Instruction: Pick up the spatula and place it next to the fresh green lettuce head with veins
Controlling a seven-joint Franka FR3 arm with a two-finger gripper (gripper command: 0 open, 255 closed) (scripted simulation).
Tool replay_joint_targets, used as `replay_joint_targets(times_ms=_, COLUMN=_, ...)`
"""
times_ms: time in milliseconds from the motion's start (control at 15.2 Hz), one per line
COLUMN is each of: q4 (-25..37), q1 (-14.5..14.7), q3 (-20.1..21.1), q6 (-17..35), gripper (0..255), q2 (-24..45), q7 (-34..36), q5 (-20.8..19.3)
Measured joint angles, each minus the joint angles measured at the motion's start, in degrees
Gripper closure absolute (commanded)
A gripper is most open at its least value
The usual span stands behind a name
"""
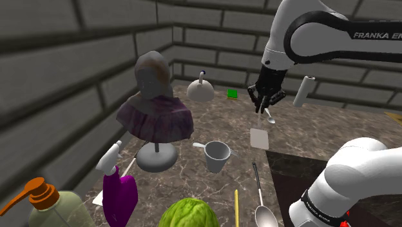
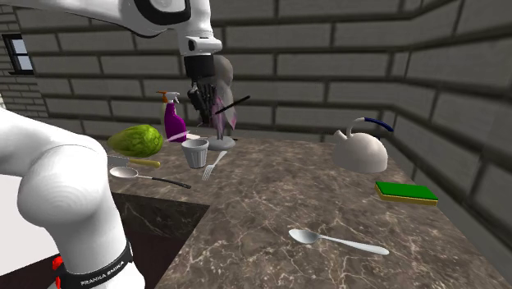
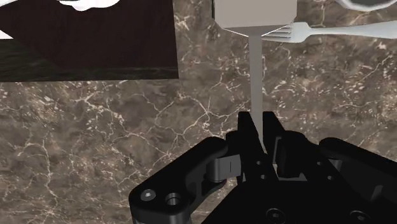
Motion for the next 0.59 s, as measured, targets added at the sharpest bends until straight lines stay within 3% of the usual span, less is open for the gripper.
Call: replay_joint_targets(times_ms=594, q4=-5.3, q1=7.1, q3=6.6, q6=-10.1, gripper=255, q2=-15.8, q7=8.9, q5=7.6)
